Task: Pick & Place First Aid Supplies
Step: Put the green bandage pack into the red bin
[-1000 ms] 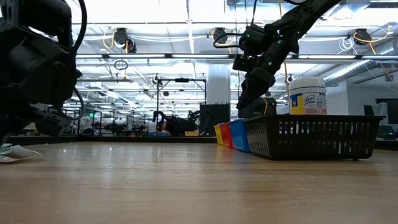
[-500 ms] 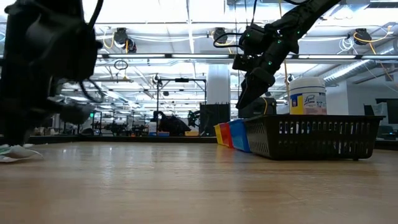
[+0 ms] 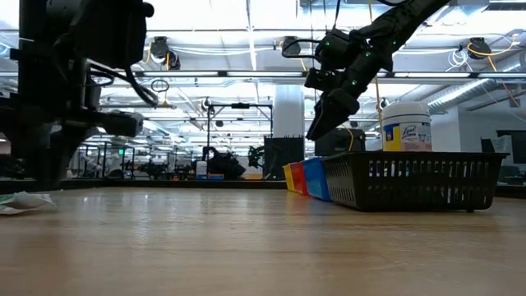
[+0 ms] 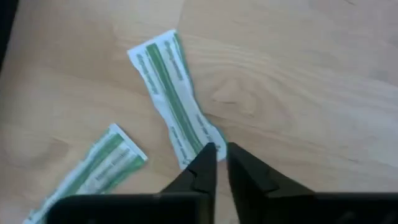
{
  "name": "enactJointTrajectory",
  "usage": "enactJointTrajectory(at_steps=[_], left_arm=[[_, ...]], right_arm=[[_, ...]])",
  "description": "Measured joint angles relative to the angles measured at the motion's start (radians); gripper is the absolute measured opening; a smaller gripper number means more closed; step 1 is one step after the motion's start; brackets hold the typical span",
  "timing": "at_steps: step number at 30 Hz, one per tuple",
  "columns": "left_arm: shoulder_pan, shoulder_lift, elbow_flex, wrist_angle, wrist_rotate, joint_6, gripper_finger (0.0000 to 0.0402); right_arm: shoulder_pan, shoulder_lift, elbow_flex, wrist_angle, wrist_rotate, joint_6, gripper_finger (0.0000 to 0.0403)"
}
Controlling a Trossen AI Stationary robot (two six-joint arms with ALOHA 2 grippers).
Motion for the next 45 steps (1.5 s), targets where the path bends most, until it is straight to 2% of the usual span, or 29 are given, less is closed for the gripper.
enactJointTrajectory(at_steps=[7,12,18,23,26,29,34,39,45], left_arm=[[0.010,0.000,0.000,-0.032,0.004,-0.014,0.0134],[0.024,-0.003,-0.024,-0.030,0.026,-0.024,0.0157],[0.029,-0.002,-0.094,0.007,0.035,-0.031,0.0137],[0.045,-0.009,-0.155,0.118,-0.004,-0.024,0.0112],[0.039,-0.011,-0.174,0.160,-0.027,-0.014,0.0076],[0.027,-0.009,-0.174,0.168,-0.052,0.005,0.0021],[0.014,-0.006,-0.167,0.168,-0.080,0.009,0.0005],[0.041,-0.041,-0.101,0.155,-0.264,0.089,0.0002],[0.143,-0.159,-0.101,0.186,-0.510,0.410,0.0001]], right_arm=[[0.000,0.000,0.000,0.005,0.000,-0.002,0.0309],[0.000,0.000,0.000,0.008,0.000,-0.001,0.0309],[0.000,0.000,0.000,0.008,0.000,0.000,0.0309],[0.000,0.000,0.000,0.008,0.000,0.000,0.0309],[0.000,0.000,0.000,0.008,0.000,0.000,0.0309],[0.000,0.000,0.000,0.008,0.000,0.000,0.0309],[0.000,0.000,0.000,0.008,0.001,-0.004,0.0309],[0.000,0.000,0.000,0.016,0.000,-0.006,0.0309],[0.000,-0.002,0.000,0.050,-0.032,0.082,0.0309]])
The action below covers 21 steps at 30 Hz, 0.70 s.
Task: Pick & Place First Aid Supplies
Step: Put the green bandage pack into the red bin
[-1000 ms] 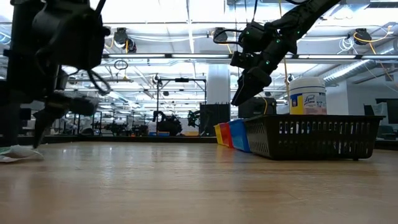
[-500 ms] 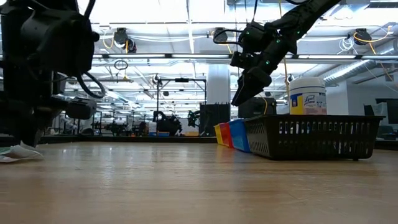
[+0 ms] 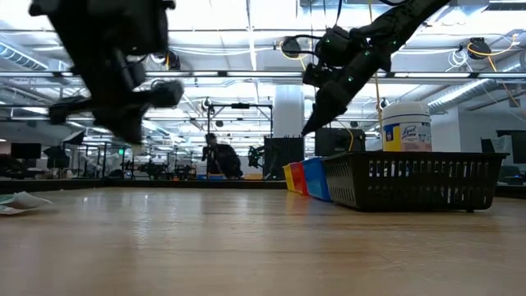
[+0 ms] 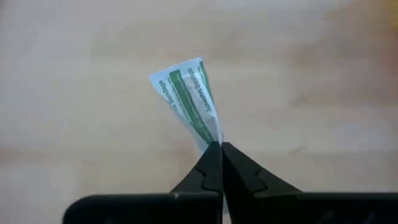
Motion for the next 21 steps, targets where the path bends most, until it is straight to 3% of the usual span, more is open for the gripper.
enactJointTrajectory(at_steps=[3,8,13,21], left_arm=[[0.071,-0.059,0.002,0.072,-0.097,0.247,0.0001],[0.219,-0.145,0.001,0.304,-0.082,0.822,0.0000],[0.401,-0.166,0.002,0.554,0.163,1.360,0.0000],[0.663,-0.165,0.002,0.808,0.643,1.809,0.0000]], right_arm=[[0.000,0.000,0.000,0.030,-0.051,0.091,0.0309],[0.000,-0.001,0.000,0.097,-0.168,0.256,0.0309],[0.000,-0.002,0.000,0.169,-0.276,0.380,0.0309],[0.003,-0.002,0.000,0.293,-0.309,0.484,0.0309]])
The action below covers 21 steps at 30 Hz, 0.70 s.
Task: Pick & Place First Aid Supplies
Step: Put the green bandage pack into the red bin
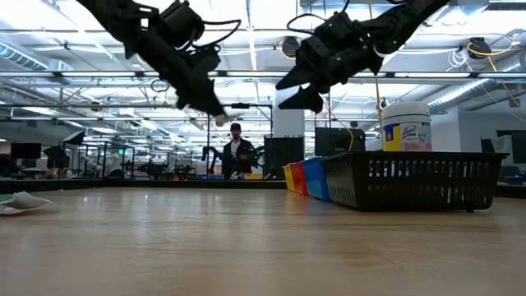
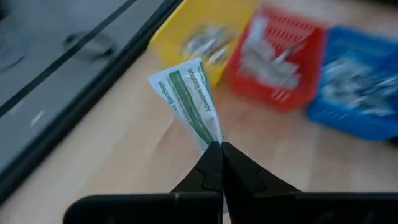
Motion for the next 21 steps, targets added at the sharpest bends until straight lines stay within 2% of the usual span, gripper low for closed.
enactJointTrajectory(at_steps=[4,8,15,21], left_arm=[[0.099,0.006,0.000,0.125,0.250,0.121,0.0000],[0.140,0.033,0.000,0.200,0.374,0.158,0.0000],[0.101,0.075,0.000,0.333,0.391,0.169,0.0000],[0.064,0.075,0.000,0.381,0.353,0.169,0.0000]], right_arm=[[0.018,0.000,0.000,0.091,0.000,0.011,0.0309],[0.044,0.000,0.000,0.164,0.021,0.016,0.0309],[0.076,-0.001,0.000,0.189,0.268,0.079,0.0309],[0.076,-0.001,0.000,0.189,0.293,0.196,0.0294]])
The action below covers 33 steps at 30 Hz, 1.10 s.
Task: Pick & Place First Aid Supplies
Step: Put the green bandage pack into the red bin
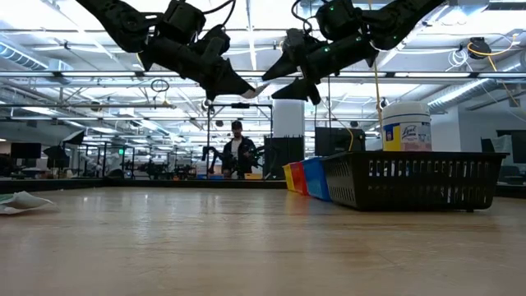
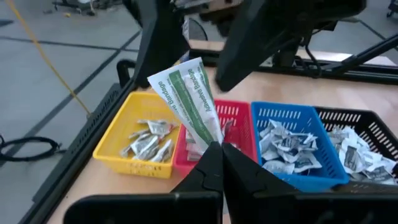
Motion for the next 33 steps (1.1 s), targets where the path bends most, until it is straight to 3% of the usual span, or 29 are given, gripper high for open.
enactJointTrajectory(at_steps=[4,7,10,12,19,22,28,30,33], left_arm=[[-0.017,0.000,0.000,0.004,-0.016,0.000,0.0000],[-0.026,0.000,0.000,0.005,-0.023,-0.001,0.0000],[-0.032,0.000,0.000,0.005,-0.034,-0.002,0.0000],[-0.037,0.000,0.000,0.004,-0.041,-0.003,0.0000],[-0.041,0.000,0.000,-0.008,-0.043,-0.112,0.0019],[-0.027,-0.001,0.000,-0.038,-0.010,-0.189,0.0054],[-0.017,-0.001,0.000,-0.198,0.029,-0.288,0.0127],[-0.018,-0.001,0.000,-0.247,0.034,-0.308,0.0143],[-0.026,-0.001,0.000,-0.287,0.039,-0.338,0.0158]], right_arm=[[0.008,0.000,0.000,0.016,0.000,0.036,0.0234],[0.013,0.000,0.000,0.015,0.000,0.067,0.0153],[0.018,0.000,0.000,0.015,-0.027,0.076,0.0047],[0.022,0.000,0.000,0.015,-0.026,0.061,0.0015],[0.017,0.000,0.000,-0.078,-0.056,-0.014,0.0001],[-0.005,-0.010,0.000,-0.166,-0.113,-0.064,0.0001],[-0.040,-0.029,-0.001,-0.373,-0.130,-0.221,0.0001],[-0.049,-0.033,0.002,-0.444,-0.121,-0.297,0.0001],[-0.055,-0.029,-0.001,-0.590,-0.011,-0.423,0.0000]])
